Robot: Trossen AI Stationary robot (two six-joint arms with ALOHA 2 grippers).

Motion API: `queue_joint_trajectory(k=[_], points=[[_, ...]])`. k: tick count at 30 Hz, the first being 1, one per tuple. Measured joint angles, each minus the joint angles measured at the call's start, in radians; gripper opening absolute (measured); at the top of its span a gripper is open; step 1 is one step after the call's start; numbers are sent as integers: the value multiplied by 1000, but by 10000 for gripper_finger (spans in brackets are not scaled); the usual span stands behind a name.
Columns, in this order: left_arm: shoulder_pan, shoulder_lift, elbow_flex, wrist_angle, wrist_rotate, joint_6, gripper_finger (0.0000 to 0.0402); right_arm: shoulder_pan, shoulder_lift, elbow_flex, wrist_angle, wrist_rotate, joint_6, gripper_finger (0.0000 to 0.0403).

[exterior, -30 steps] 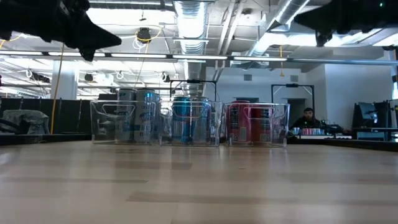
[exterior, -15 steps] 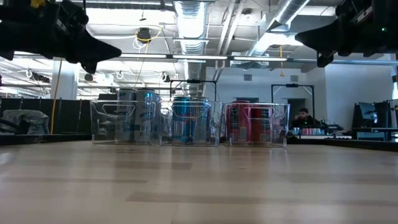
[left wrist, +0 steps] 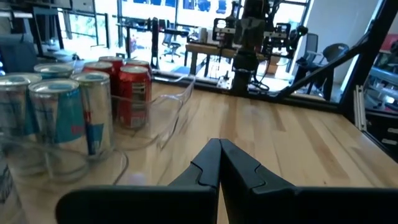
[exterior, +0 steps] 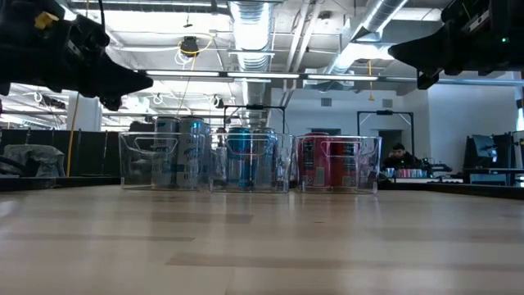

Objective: Sort soda cans
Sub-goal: Return to Home Position

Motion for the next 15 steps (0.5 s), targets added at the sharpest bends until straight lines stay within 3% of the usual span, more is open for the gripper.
queue_joint_trajectory(k=[11,15], points=[[0,-327,0,-286,-6,-10,0,0,0,0,-4,0,0,0],[0,-337,1,-304,-6,-11,0,0,0,0,-8,0,0,0]])
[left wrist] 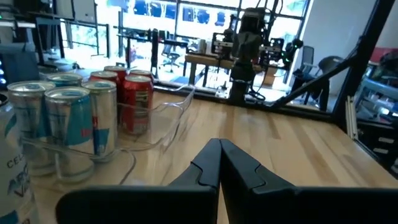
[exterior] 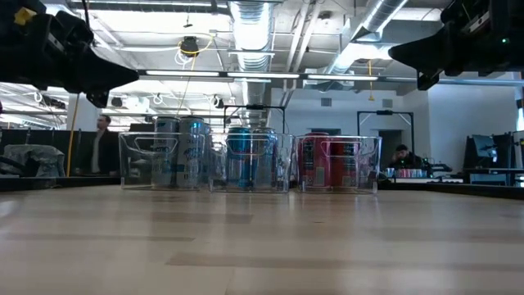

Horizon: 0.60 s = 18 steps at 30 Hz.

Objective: Sort soda cans
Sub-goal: Return to Home Position

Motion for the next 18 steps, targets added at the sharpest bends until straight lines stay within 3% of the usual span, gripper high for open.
queue_joint_trajectory(k=[18], points=[[-5,4,-46,41,82,-17,0,9,-5,-32,9,-42,23,0]])
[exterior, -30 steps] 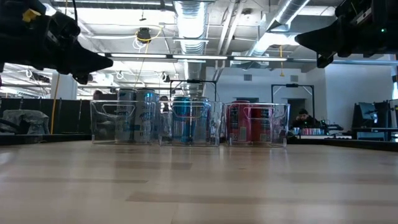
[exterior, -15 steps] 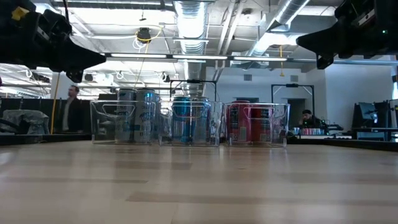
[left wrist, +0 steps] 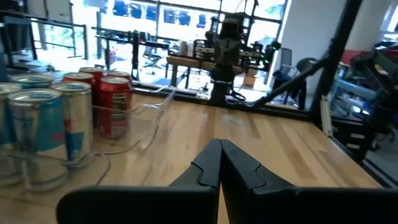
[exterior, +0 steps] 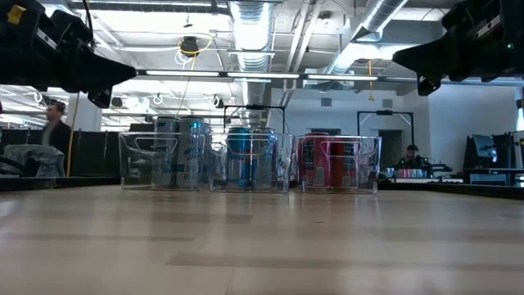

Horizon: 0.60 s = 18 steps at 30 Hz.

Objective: Sort soda cans
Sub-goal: Return to Home Position

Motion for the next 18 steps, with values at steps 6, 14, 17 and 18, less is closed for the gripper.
queue_joint_trajectory(k=[6,14,17,18], points=[[-1,0,-1,-3,24,11,0,-3,0,-13,25,-1,5,0],[-33,1,-2,-5,23,29,0,-25,-2,-79,133,-4,30,0],[-49,1,-2,-5,20,45,0,-25,-2,-79,131,-6,30,0],[-51,1,-2,-5,18,52,0,-25,-2,-79,128,-7,30,0]])
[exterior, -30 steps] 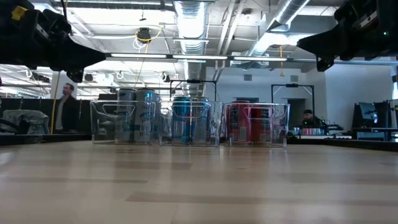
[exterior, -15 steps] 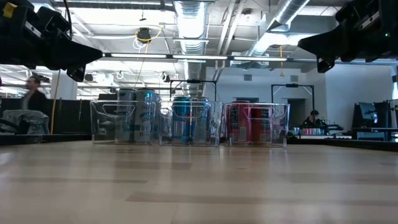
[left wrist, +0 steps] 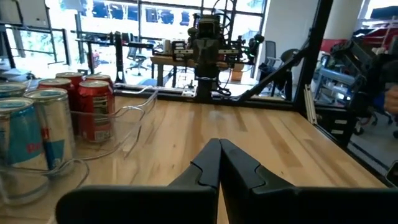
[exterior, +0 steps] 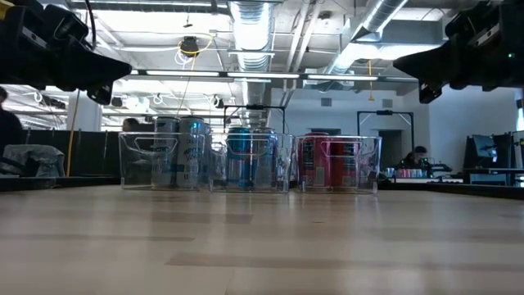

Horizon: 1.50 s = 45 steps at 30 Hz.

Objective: Sort soda cans
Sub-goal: Return to Home Position

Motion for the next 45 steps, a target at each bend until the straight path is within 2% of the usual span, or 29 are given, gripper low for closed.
queue_joint_trajectory(k=[6,17,22,33,38,45], points=[[-1,0,0,0,-4,22,0,-6,-76,0,-77,-48,8,0],[-1,0,0,0,-4,25,0,-12,-416,-1,-389,-48,-2,0],[-1,-5,0,10,-49,33,0,-18,-419,-1,-402,-48,-24,0],[-1,-9,-1,8,-48,28,0,-85,-421,-2,-419,-49,-23,0],[-1,-9,-1,7,-47,49,0,-98,-421,-2,-363,-125,-29,0],[0,-9,-1,7,-47,66,0,-98,-421,-2,-368,-161,-15,0]])
